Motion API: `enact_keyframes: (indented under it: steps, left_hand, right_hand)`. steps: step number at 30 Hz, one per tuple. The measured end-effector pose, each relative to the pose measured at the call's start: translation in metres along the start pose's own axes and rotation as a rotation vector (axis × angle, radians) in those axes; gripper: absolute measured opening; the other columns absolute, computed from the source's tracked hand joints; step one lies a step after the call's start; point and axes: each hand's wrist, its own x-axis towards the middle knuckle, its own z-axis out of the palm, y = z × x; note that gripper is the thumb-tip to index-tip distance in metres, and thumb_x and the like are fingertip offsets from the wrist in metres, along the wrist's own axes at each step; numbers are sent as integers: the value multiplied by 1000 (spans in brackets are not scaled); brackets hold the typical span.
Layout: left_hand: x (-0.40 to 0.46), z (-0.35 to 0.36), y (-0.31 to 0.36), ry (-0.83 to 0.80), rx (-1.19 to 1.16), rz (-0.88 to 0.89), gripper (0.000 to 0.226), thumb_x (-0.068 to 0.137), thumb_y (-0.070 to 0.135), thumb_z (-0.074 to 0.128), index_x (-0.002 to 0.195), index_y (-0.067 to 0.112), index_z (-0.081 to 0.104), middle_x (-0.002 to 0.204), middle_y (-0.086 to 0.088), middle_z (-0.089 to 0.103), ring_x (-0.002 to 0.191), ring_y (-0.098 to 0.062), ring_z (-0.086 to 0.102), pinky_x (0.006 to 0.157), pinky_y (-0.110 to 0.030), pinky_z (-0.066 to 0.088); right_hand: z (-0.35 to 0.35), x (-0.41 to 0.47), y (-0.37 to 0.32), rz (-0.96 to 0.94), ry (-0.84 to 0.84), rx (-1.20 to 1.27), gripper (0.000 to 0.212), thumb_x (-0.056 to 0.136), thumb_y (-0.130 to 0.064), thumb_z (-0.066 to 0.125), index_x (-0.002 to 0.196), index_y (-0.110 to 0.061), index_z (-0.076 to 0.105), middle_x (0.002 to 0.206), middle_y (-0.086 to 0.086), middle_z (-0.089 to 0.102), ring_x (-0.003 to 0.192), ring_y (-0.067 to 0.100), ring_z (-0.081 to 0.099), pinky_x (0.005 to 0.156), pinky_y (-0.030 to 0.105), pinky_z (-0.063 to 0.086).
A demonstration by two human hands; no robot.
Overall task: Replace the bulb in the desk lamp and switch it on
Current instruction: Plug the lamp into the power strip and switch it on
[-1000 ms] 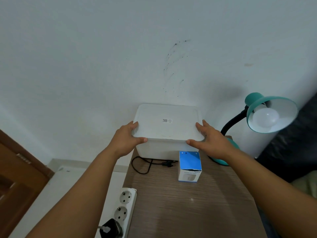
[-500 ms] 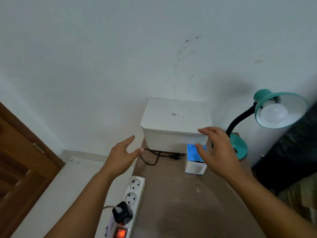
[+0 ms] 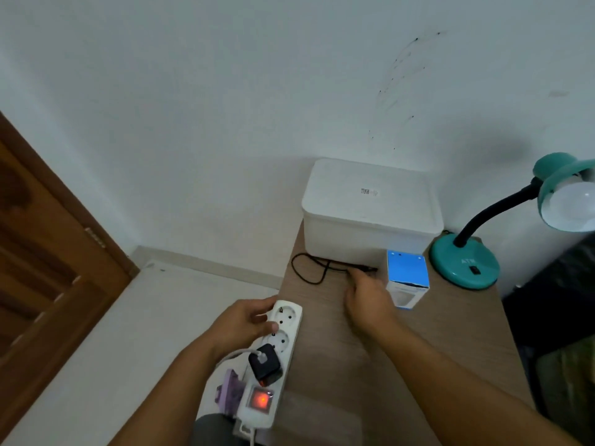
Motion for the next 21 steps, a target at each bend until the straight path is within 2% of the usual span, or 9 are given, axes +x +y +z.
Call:
enact_keyframes:
  steps: [5, 8, 13, 16, 18, 21]
  left_hand:
    - [2, 5, -12, 43, -74, 17, 55, 86, 8, 74, 107, 57, 63, 100, 40, 66, 100, 18, 61, 80, -3, 44]
    - [2, 7, -15, 45, -115, 25, 54, 87, 6, 73, 108, 55, 62, 97, 39, 67, 99, 18, 61, 77, 0, 43]
    - [4, 6, -19, 32, -177, 19, 51, 85, 9, 75, 117, 47, 65, 98, 38, 67, 99, 15, 63, 78, -3, 46]
    - [4, 5, -23, 33, -236, 9, 47, 83, 15, 78, 114, 50, 68, 112, 30, 69, 107, 7, 65, 97, -22, 48]
    - [2, 5, -26, 27, -285, -1, 45, 82, 18, 78, 112, 51, 70, 114, 23, 71, 110, -1, 66, 103, -33, 48]
    - [-3, 6, -26, 49, -322, -2, 43, 83, 18, 78, 119, 40, 71, 111, 19, 73, 107, -2, 68, 105, -36, 48]
  right_hand:
    - [5, 17, -7, 18, 10, -79, 41, 93, -13, 40, 131, -23, 48, 126, 17, 59, 114, 38, 56, 96, 46, 49]
    - [7, 22, -9, 22, 14, -154, 32, 95, -15, 40, 124, -18, 53, 124, 17, 60, 112, 37, 56, 94, 44, 48]
    - [12, 28, -10, 40, 26, -228, 29, 96, -12, 40, 121, -14, 55, 124, 19, 59, 113, 40, 56, 93, 45, 47]
    - [10, 25, -12, 18, 62, -237, 23, 94, -19, 44, 108, -20, 62, 114, 15, 65, 105, 38, 60, 86, 43, 52]
    - [9, 22, -15, -5, 82, -246, 19, 91, -25, 47, 97, -22, 65, 104, 12, 68, 96, 35, 63, 78, 39, 54]
    - [7, 16, -22, -35, 58, -215, 18, 91, -32, 52, 90, -22, 67, 98, 9, 64, 88, 29, 62, 70, 36, 52]
